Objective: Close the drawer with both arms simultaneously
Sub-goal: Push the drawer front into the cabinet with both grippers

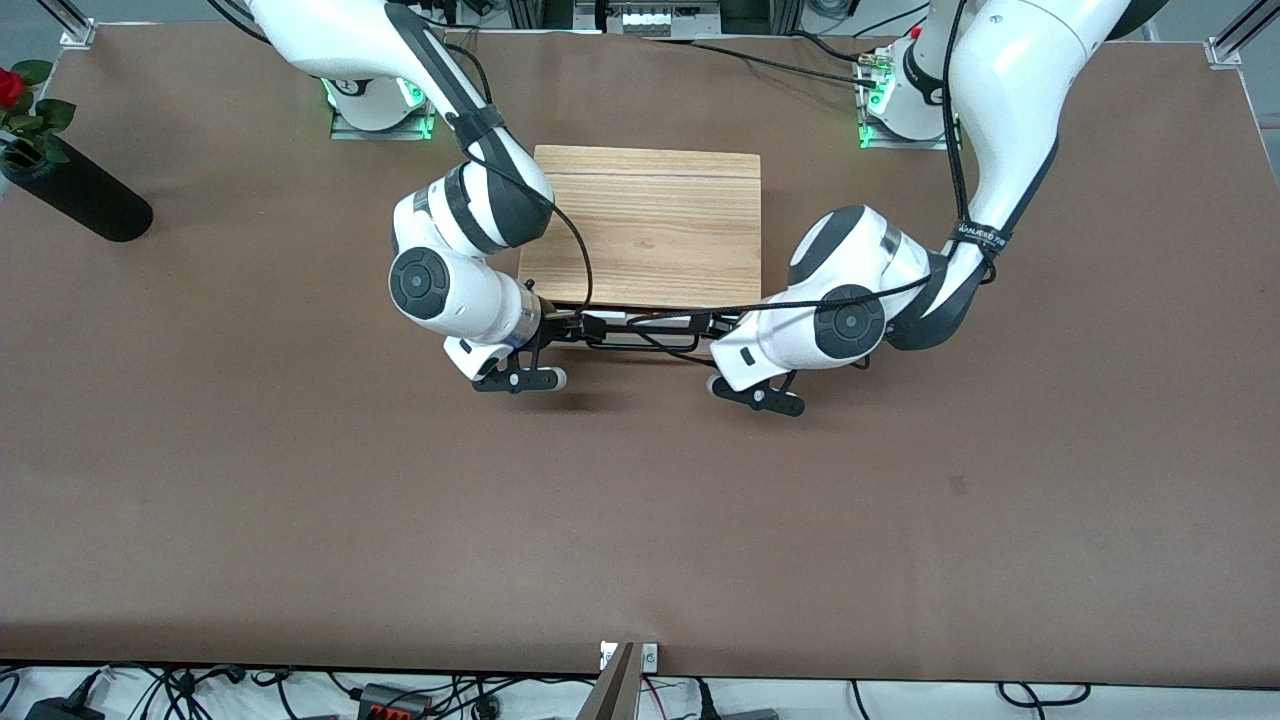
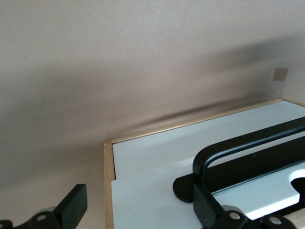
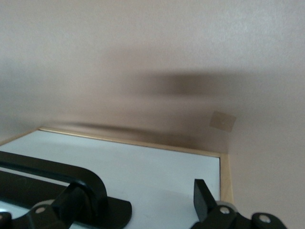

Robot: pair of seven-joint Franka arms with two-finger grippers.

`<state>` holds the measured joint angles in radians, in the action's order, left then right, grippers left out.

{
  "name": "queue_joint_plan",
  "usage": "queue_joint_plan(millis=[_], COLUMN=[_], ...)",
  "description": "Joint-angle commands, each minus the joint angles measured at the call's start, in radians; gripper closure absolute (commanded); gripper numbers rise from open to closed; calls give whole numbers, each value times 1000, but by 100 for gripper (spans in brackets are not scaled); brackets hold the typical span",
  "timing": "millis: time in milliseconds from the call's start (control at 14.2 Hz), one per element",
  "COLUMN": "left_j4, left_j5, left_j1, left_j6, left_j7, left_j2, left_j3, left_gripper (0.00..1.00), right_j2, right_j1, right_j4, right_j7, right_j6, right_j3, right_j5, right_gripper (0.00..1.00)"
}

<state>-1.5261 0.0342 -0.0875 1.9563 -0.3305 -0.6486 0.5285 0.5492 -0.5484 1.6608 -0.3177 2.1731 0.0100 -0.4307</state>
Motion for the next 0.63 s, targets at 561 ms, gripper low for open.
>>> queue_joint_plan(millis=[561], left_j4=[-68], left_j5=[-7], left_j1=[21], left_j6=[18], left_j7=[10], left_j2=[40], left_j3=[34], left_gripper=[0], right_j2=[-51], right_j1=[5], right_j4=[8], right_j7=[0], right_j6=[-131], right_j3=[-12], right_j5=[-5], right_gripper=[0])
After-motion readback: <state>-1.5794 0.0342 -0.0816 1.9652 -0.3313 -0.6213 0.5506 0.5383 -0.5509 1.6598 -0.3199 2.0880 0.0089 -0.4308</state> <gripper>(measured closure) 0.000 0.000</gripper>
